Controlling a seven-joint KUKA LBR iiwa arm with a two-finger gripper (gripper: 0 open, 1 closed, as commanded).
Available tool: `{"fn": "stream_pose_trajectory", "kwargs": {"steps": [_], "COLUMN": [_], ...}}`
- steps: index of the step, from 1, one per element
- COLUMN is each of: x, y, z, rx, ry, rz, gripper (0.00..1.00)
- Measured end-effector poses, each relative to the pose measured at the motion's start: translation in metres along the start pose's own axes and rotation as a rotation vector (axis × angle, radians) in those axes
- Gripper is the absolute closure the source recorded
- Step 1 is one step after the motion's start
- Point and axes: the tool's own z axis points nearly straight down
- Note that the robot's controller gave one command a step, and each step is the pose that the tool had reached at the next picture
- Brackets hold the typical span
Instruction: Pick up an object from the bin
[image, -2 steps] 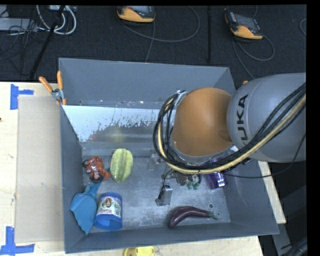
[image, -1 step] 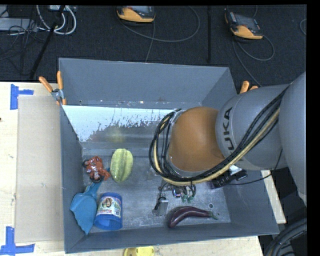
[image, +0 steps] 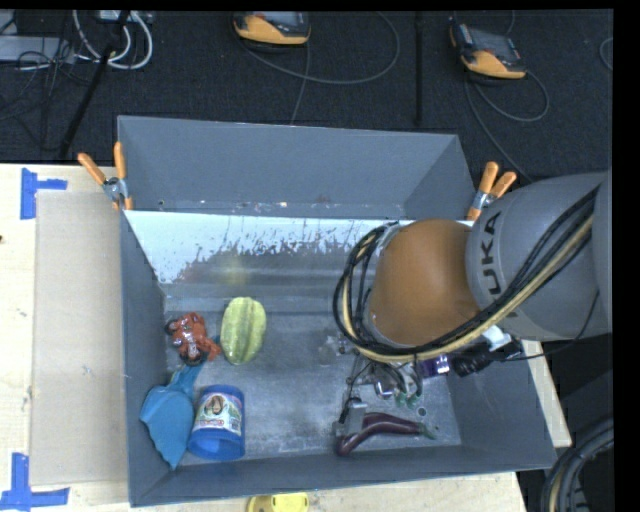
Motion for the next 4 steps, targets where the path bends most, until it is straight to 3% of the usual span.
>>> {"fn": "stream_pose_trajectory", "kwargs": {"steps": [1,2,3,4], "x": [0.004,0.019,0.040,0.035], "y": [-0.023,-0.047,-0.072,-0.073], "z": [0.024,0.041,0.049,0.046], "rx": [0.003,0.000,0.001,0.001], "ry": [-0.006,-0.006,-0.005,-0.026], "rz": [0.084,0.011,-0.010,-0.005], "gripper": [0.00,0.00,1.00,0.00]}}
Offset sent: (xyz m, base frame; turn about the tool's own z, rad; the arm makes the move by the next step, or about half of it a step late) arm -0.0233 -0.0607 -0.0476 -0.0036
